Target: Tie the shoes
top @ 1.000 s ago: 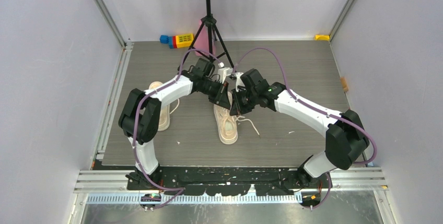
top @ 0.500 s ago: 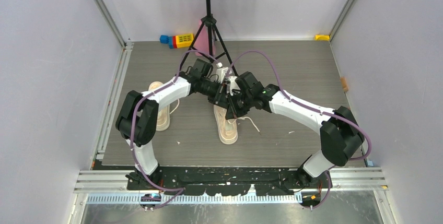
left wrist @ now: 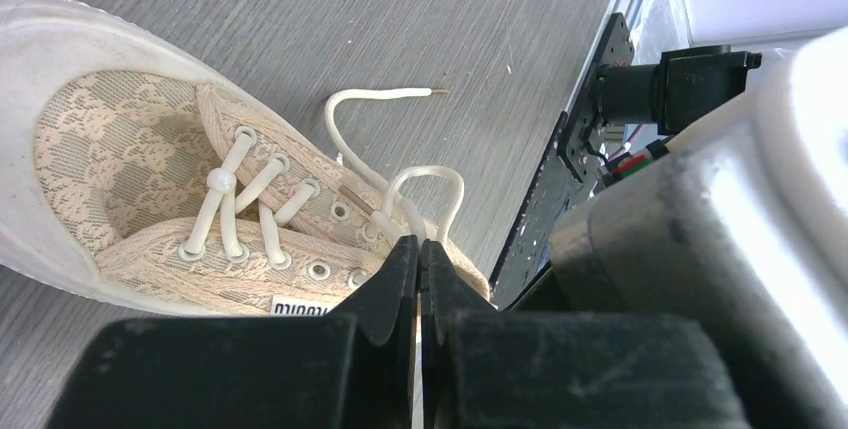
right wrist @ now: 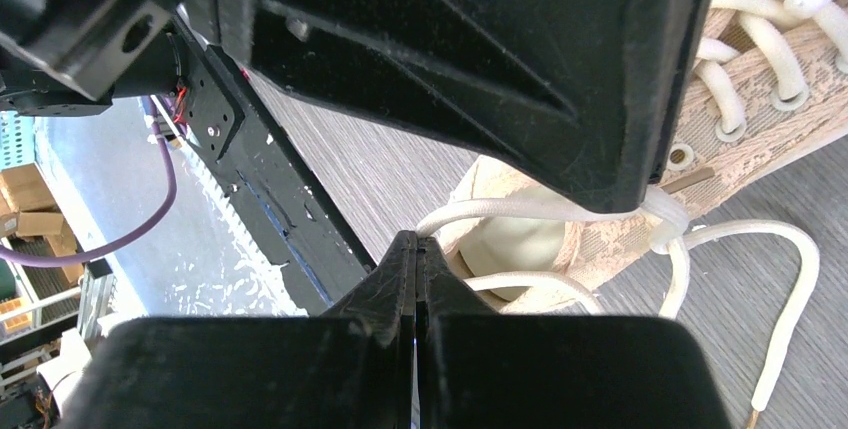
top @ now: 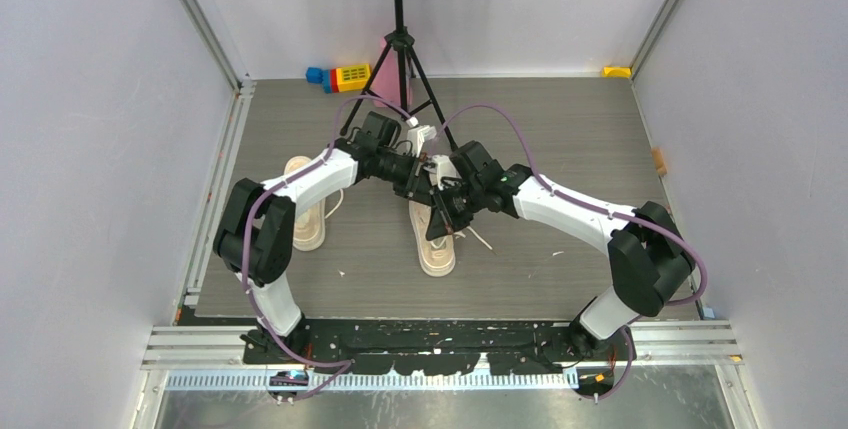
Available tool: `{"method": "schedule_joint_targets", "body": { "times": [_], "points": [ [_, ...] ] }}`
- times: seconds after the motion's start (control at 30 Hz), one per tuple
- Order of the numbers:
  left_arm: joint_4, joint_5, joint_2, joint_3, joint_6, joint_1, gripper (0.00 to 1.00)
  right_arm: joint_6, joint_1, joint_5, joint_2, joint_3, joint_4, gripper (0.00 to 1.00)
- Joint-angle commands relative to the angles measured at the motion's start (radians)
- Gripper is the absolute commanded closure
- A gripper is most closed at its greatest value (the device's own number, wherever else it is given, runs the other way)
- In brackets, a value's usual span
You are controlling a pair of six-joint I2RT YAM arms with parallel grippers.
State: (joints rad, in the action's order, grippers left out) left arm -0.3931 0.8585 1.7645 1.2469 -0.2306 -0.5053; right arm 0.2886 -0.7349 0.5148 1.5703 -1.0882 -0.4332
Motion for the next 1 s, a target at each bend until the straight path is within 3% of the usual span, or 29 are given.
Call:
{"method": "schedule_joint_targets", "body": {
  "times": [0.0,0.23,0.37,0.53,0.63,0.77,0.83,0.97],
  "points": [
    [0.059,0.05,-0.053,0.007,-0.021,0.001,1.0,-0.006,-0.005,-0.056,-0.024,-0.019,-0.008,1.0],
    [0.06,0.06,-0.057,-0.014,-0.015,0.001,1.0,0.064,0.036,-0.115,0.023,-0.029,0.004,0.99],
    [0.071,0.059,-0.062,-0.031,-0.016,0.001,1.0,0.093,0.038,-0.15,0.0,-0.014,0.036,0.83],
    [0.097,0.055,-0.08,-0.061,-0.031,0.0,1.0,0.165,0.077,-0.222,-0.069,0.016,0.081,0.78],
    [0.129,0.055,-0.093,-0.09,-0.042,-0.001,1.0,0.18,0.084,-0.215,-0.09,0.019,0.085,0.65],
    [0.122,0.045,-0.097,-0.11,-0.031,-0.001,1.0,0.181,0.085,-0.202,-0.103,0.0,0.04,0.58],
    [0.124,0.043,-0.098,-0.12,-0.03,-0.001,1.0,0.189,0.086,-0.222,-0.112,-0.012,0.009,0.47],
    [0.15,0.033,-0.116,-0.161,-0.033,-0.007,1.0,0.236,0.106,-0.286,-0.146,-0.012,-0.018,0.43]
  ]
}}
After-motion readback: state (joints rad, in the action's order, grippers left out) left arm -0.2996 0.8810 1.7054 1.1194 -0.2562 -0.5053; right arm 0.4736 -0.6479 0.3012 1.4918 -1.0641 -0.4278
